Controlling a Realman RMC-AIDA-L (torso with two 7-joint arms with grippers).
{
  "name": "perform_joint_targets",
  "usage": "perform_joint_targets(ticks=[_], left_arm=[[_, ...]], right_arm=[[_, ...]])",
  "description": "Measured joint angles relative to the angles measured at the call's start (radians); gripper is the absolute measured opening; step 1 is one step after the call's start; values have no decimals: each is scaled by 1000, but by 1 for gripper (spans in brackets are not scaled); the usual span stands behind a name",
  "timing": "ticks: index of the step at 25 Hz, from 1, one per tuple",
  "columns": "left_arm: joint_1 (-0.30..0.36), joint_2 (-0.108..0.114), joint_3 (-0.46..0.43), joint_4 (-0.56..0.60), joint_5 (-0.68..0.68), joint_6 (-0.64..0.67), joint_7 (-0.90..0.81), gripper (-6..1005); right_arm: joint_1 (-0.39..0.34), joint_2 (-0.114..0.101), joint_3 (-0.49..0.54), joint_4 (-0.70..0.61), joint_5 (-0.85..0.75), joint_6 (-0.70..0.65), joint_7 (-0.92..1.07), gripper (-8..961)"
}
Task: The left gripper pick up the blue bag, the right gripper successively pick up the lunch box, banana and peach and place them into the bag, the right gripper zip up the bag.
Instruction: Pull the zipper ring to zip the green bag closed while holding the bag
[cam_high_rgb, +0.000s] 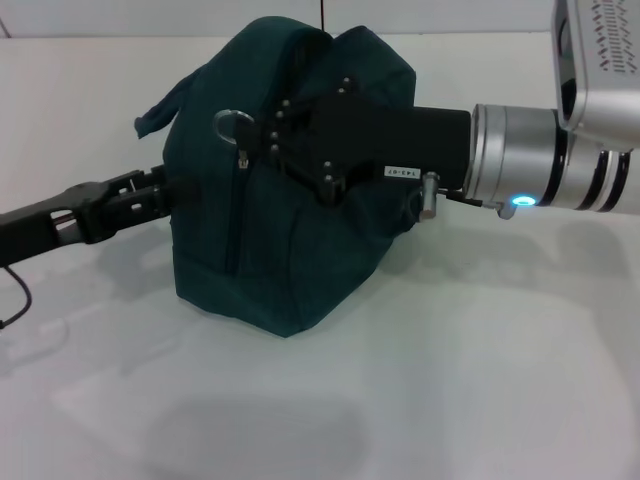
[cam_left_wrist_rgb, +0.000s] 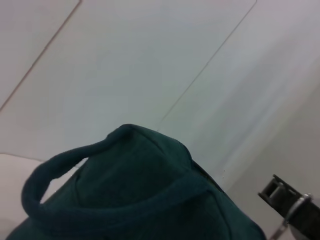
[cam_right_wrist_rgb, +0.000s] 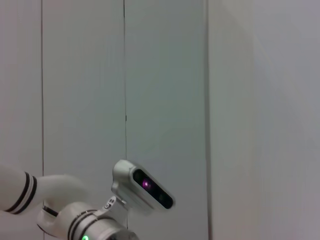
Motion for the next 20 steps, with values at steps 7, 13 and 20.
perform_joint_targets(ticks=[7, 13, 20], left_arm=[[-9, -6, 0, -2, 2, -14, 17, 856], [-9, -8, -8, -18, -3, -20, 19, 751], [-6, -34, -20, -18, -7, -21, 21, 341]], right_arm=[[-4, 0, -1, -2, 5, -13, 0, 8], [-16, 0, 2, -2, 5, -25, 1, 8], [-31, -1, 6, -1, 5, -34, 1, 8]])
